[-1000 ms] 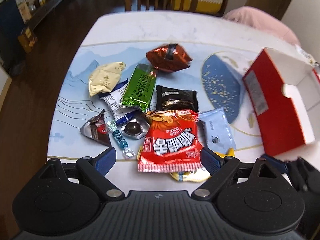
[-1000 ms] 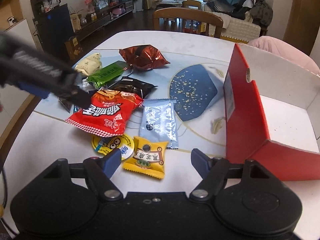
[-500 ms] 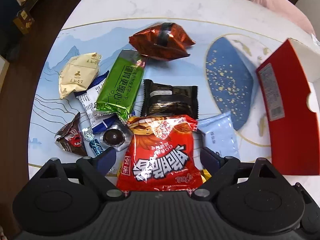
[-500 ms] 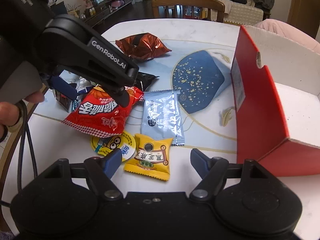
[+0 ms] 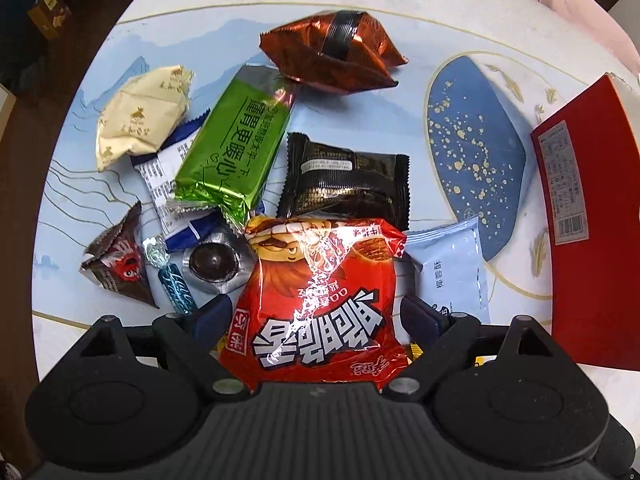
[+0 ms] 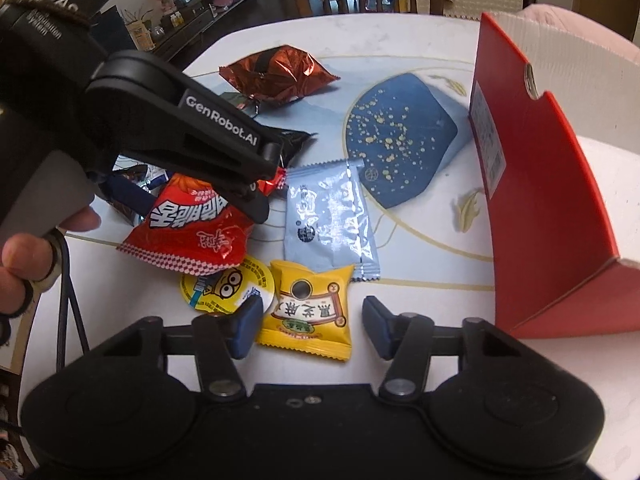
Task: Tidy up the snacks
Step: 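Reach the left gripper to the red chip bag while the right gripper reaches the yellow candy packet, then carry the red chip bag and yellow packet into the box and release both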
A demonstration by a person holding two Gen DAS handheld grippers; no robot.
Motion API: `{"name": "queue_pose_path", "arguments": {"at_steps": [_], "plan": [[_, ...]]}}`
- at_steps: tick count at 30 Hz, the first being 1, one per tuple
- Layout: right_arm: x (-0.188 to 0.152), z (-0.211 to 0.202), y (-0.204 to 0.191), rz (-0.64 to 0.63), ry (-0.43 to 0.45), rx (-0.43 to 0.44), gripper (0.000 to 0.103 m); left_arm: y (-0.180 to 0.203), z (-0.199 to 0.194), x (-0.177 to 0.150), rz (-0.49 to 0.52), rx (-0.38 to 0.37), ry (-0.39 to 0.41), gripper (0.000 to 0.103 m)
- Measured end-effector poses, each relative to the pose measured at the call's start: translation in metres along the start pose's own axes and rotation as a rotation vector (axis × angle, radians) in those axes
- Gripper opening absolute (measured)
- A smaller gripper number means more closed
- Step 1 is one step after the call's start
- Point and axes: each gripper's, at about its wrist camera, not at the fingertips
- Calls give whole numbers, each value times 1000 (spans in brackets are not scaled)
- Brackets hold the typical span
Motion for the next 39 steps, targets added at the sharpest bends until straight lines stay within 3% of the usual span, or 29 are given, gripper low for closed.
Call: {"name": "queue_pose_path", "arguments": {"at_steps": [7, 17, 27, 39], "plan": [[0, -1, 4, 37, 10, 18, 42, -3, 1, -1, -28, 2, 0, 91], [-2, -8, 5, 40, 33, 12, 36, -5, -4, -2, -37, -5, 16, 75], [-10, -32, 5, 71, 74, -14, 35, -26, -16, -14, -87, -53, 33, 75], [-23, -88, -4, 92, 172, -69, 35, -39, -62, -42, -47, -104, 138, 75]]}}
Point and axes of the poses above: each gripper's, at about its wrist camera, not at the fingertips, and z roughly the way its jaws point, y to its right, x to its top, and after that the axes turned 1 degree about y, right-handed
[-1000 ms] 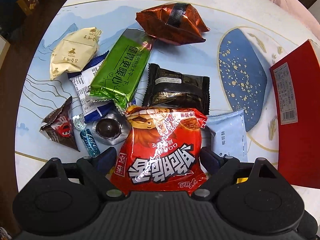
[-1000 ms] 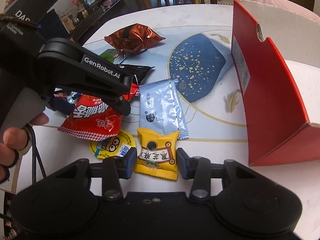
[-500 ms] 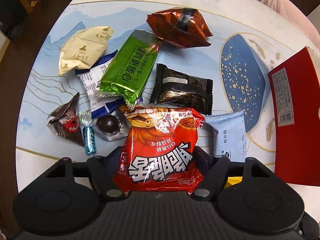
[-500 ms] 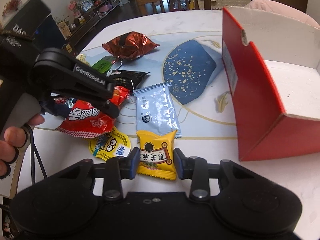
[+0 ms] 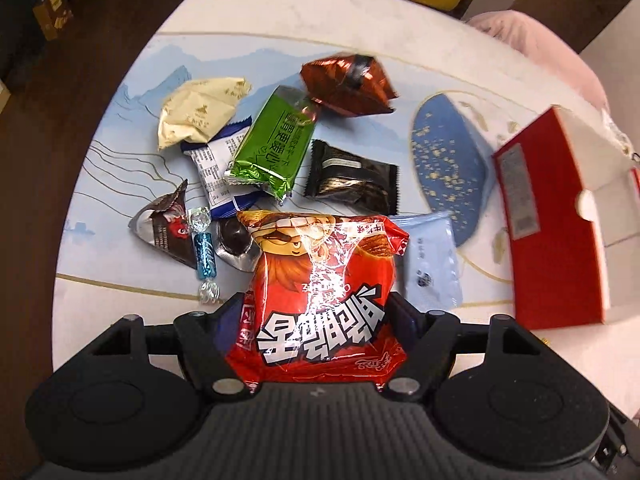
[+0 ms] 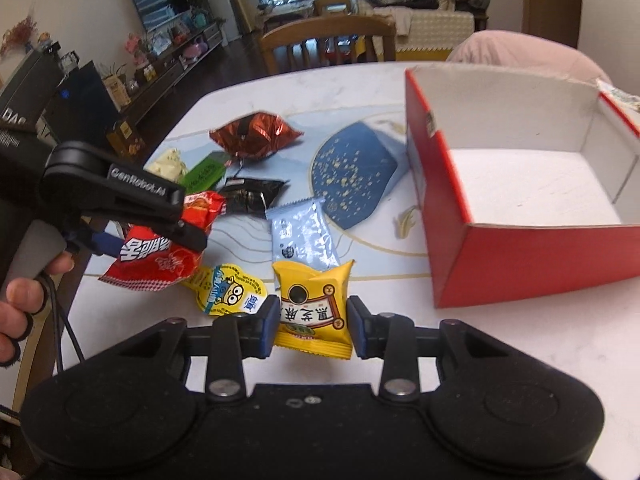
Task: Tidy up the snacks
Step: 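Carry the red chip bag and yellow packet into the box and release both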
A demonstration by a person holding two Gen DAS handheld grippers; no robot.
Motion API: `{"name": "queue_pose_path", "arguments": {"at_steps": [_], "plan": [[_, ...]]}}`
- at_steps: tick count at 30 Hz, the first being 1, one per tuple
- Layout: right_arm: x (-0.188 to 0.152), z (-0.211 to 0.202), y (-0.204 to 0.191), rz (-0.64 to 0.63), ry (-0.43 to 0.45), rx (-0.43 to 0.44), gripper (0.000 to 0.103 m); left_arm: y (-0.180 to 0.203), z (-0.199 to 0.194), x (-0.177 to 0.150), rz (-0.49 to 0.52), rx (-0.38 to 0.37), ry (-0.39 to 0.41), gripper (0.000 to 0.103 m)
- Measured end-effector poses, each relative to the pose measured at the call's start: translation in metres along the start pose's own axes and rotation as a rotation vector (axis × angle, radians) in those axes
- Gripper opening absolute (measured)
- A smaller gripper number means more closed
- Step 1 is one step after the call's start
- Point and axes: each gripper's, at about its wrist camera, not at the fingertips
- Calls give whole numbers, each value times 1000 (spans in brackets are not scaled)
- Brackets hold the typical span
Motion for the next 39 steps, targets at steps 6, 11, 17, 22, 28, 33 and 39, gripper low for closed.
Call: {"name": "queue_pose_path", "arguments": {"at_steps": [6, 11, 17, 22, 28, 33, 39], "plan": [[-3, -35, -1, 15, 44, -27, 35, 8, -33, -17, 43, -56, 40, 75], [3, -60, 2, 24, 82, -45, 35, 27, -61, -31, 112, -84, 73, 75], [19, -81, 26, 23, 148, -95, 35, 57, -92, -37, 183, -113, 130, 75], [36, -88, 57, 38, 178, -114, 35, 92, -105, -32, 236, -133, 161, 75], [54, -86, 104, 36, 175, -127, 35, 148, -96, -19, 275, -131, 160, 75], [73, -74, 144, 30, 153, -126, 35, 190, -79, -5, 289, -121, 153, 75], [94, -57, 182, 25, 122, -111, 35, 232, -58, 13, 299, -87, 138, 75]]}}
Point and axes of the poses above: each gripper's, at about its wrist camera, not at the fingertips, and z roughly the way its jaws point, y to its right, x to its top, and after that the axes turned 1 degree about y, right-handed
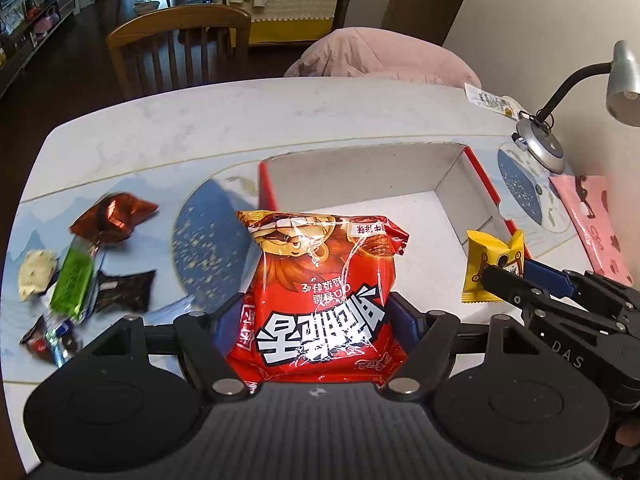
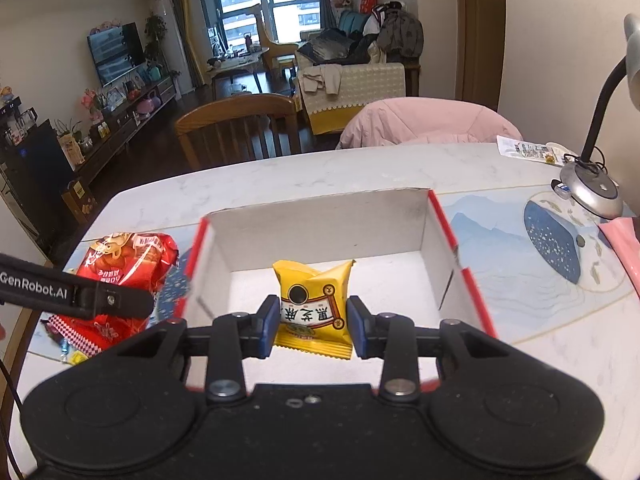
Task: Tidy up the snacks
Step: 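Carry the red chip bag and yellow packet into the box and release both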
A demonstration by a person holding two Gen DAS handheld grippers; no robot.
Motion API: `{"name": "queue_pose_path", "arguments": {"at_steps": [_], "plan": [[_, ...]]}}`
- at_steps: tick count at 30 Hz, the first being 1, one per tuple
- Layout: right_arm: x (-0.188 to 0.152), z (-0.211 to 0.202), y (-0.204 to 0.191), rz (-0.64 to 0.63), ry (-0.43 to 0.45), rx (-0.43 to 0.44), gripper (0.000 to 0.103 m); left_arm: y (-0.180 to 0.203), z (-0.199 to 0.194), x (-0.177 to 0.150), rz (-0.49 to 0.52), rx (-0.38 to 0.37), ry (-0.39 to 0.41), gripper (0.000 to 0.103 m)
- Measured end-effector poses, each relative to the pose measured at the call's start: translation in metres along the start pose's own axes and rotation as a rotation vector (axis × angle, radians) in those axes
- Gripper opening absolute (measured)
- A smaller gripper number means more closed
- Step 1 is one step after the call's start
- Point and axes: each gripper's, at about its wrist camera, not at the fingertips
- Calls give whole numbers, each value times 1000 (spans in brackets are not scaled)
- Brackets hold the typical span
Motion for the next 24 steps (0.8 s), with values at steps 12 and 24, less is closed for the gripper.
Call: {"name": "queue_pose_path", "arguments": {"at_steps": [12, 24], "plan": [[12, 42, 34, -47, -81, 32, 27, 40, 61, 36, 37, 51, -70, 75], [2, 68, 43, -55, -172, 82, 29, 71, 127, 35, 132, 119, -187, 75]]}}
Point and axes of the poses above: each gripper's, at about its wrist camera, not at the fingertips, and z roughly the way its jaws point, y to its right, x to its top, and after that the axes turned 1 degree about y, right-handed
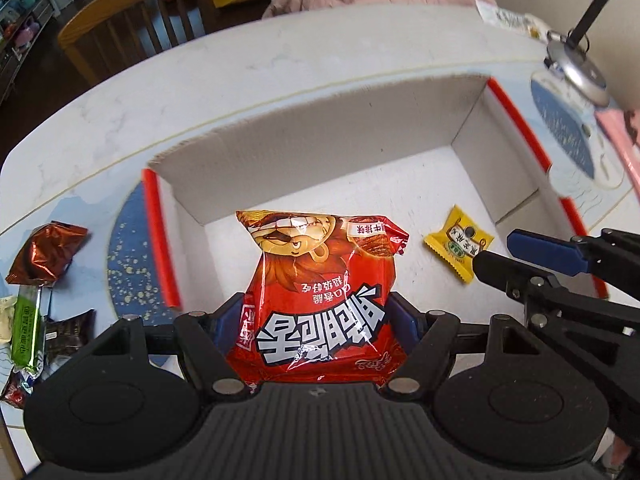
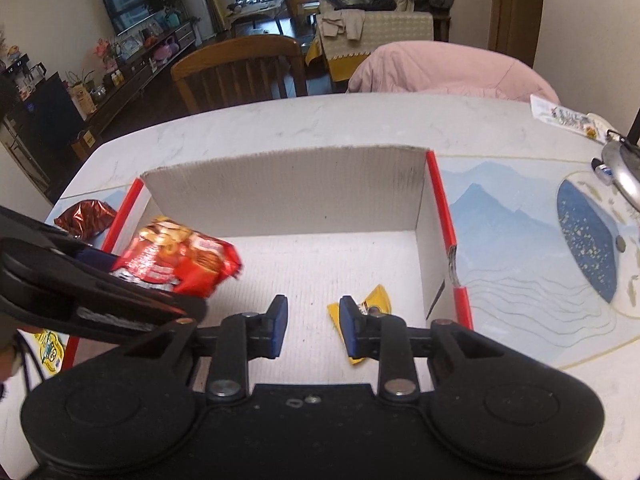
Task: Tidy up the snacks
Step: 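Carry the red chip bag and yellow packet into the box and release both, then open the left gripper over the box and withdraw both tools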
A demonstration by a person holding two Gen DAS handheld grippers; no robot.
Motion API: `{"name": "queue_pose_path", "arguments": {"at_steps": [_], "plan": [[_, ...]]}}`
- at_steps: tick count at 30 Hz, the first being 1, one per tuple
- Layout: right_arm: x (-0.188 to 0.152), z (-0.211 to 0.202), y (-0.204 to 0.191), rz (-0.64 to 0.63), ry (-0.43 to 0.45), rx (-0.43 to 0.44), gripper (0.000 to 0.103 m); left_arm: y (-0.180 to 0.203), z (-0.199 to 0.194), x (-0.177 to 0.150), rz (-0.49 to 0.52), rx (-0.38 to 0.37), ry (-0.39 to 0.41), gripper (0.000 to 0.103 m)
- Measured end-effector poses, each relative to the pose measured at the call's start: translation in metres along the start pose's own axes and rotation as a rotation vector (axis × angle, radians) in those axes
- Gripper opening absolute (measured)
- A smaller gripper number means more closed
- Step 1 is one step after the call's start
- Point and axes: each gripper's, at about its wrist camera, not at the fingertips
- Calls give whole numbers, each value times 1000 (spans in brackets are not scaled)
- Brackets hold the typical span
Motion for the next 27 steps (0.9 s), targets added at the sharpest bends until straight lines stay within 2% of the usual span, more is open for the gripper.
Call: {"name": "queue_pose_path", "arguments": {"at_steps": [10, 18, 27], "plan": [[-5, 5, 11, -19, -31, 8, 35, 12, 30, -9, 17, 11, -65, 75], [-6, -1, 15, -18, -20, 16, 42, 11, 23, -15, 5, -14, -45, 75], [-4, -28, 11, -37, 32, 35, 49, 7, -10, -21, -26, -50, 32, 75]]}}
Point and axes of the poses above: each gripper's, at about its wrist camera, not at the fingertips, and z roughly the way its jaws point, y to its right, x to its top, and after that the axes turned 1 degree about y, right-handed
